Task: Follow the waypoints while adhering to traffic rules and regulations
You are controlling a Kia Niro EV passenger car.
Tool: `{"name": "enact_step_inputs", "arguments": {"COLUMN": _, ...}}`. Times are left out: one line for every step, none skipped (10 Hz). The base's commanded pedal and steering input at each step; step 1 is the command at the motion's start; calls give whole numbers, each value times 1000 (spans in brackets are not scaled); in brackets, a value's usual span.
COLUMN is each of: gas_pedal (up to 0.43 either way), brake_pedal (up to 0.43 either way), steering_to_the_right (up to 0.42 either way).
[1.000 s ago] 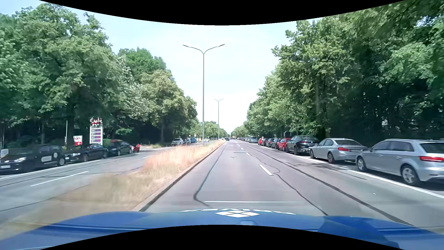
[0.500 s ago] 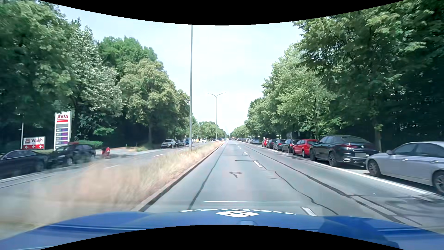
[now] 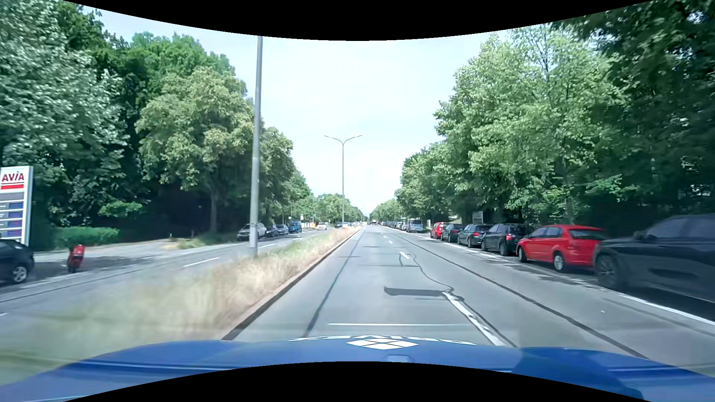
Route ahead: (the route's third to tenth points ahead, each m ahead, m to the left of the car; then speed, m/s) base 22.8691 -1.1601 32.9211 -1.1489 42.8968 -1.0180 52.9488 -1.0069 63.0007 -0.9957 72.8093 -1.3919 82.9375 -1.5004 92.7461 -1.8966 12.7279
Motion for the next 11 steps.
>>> {"name": "enact_step_inputs", "arguments": {"gas_pedal": 150, "brake_pedal": 0, "steering_to_the_right": 0}}
{"name": "enact_step_inputs", "arguments": {"gas_pedal": 138, "brake_pedal": 0, "steering_to_the_right": 0}}
{"name": "enact_step_inputs", "arguments": {"gas_pedal": 130, "brake_pedal": 0, "steering_to_the_right": -3}}
{"name": "enact_step_inputs", "arguments": {"gas_pedal": 130, "brake_pedal": 0, "steering_to_the_right": -4}}
{"name": "enact_step_inputs", "arguments": {"gas_pedal": 130, "brake_pedal": 0, "steering_to_the_right": -4}}
{"name": "enact_step_inputs", "arguments": {"gas_pedal": 130, "brake_pedal": 0, "steering_to_the_right": -3}}
{"name": "enact_step_inputs", "arguments": {"gas_pedal": 130, "brake_pedal": 0, "steering_to_the_right": -3}}
{"name": "enact_step_inputs", "arguments": {"gas_pedal": 130, "brake_pedal": 0, "steering_to_the_right": -3}}
{"name": "enact_step_inputs", "arguments": {"gas_pedal": 118, "brake_pedal": 0, "steering_to_the_right": -3}}
{"name": "enact_step_inputs", "arguments": {"gas_pedal": 118, "brake_pedal": 0, "steering_to_the_right": -4}}
{"name": "enact_step_inputs", "arguments": {"gas_pedal": 118, "brake_pedal": 0, "steering_to_the_right": -4}}
